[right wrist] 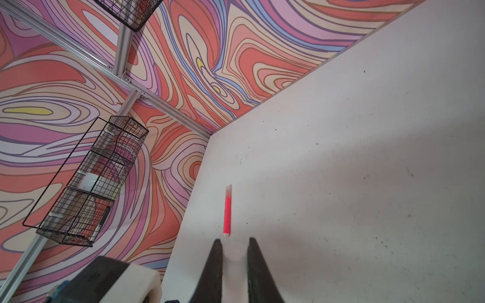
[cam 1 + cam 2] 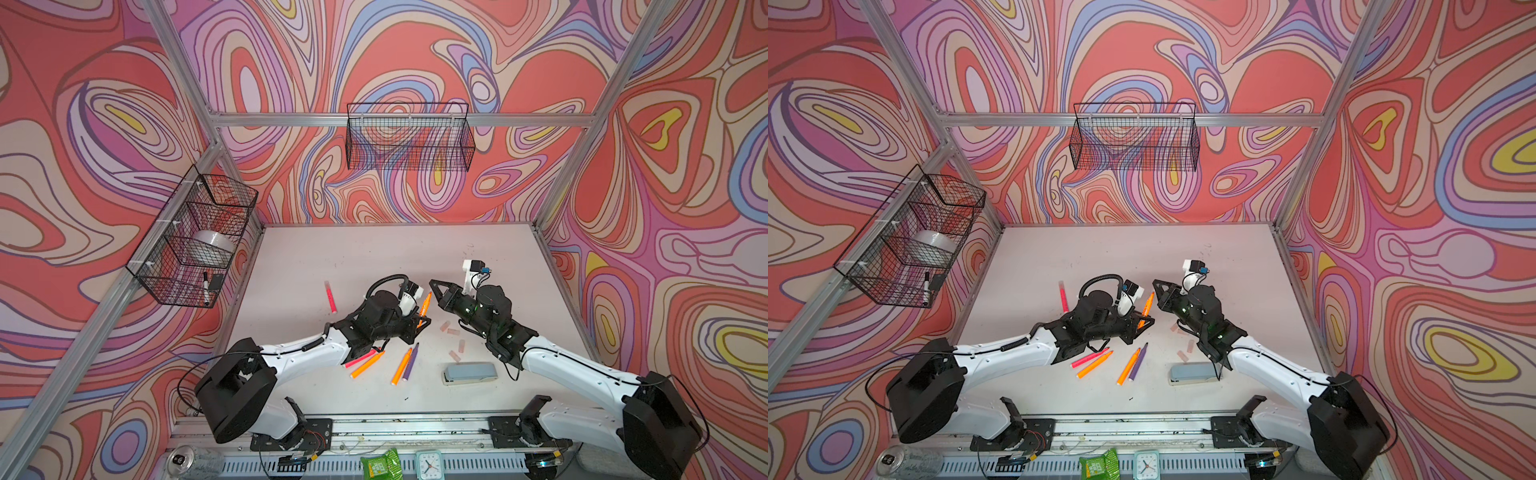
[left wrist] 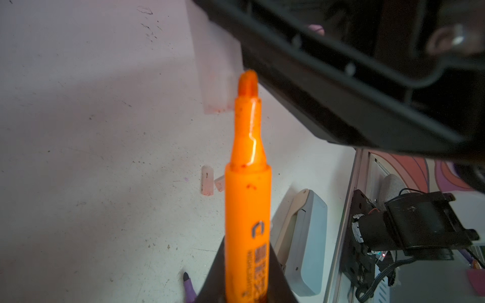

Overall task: Insert the pens into the pen caps
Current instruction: 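Lift the cap with the right gripper and carry it above the orange highlighter, then lower the cap onto the orange highlighter tip while the left gripper holds it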

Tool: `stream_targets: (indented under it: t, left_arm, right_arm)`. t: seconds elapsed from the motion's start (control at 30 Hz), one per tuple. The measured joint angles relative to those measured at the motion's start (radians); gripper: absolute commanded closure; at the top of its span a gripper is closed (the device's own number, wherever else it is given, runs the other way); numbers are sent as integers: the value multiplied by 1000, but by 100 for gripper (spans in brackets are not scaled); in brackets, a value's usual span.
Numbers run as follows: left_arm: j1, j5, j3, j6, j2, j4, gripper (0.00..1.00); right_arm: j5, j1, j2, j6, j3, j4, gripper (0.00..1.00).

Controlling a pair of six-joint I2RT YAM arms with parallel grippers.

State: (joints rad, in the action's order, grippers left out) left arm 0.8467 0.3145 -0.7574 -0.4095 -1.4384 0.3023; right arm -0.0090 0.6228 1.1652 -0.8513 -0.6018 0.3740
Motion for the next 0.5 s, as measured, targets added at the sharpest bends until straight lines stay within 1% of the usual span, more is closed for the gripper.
stream_targets:
  t: [0.23,0.5]
  left_arm:
    - [5,1,0,6,-4,-9,100]
    - [5,7,0,14,-4,-11,100]
  right_arm:
    - [2,0,-5,3,0,-4,100]
    - [37,0,-51,23,-3,-46,100]
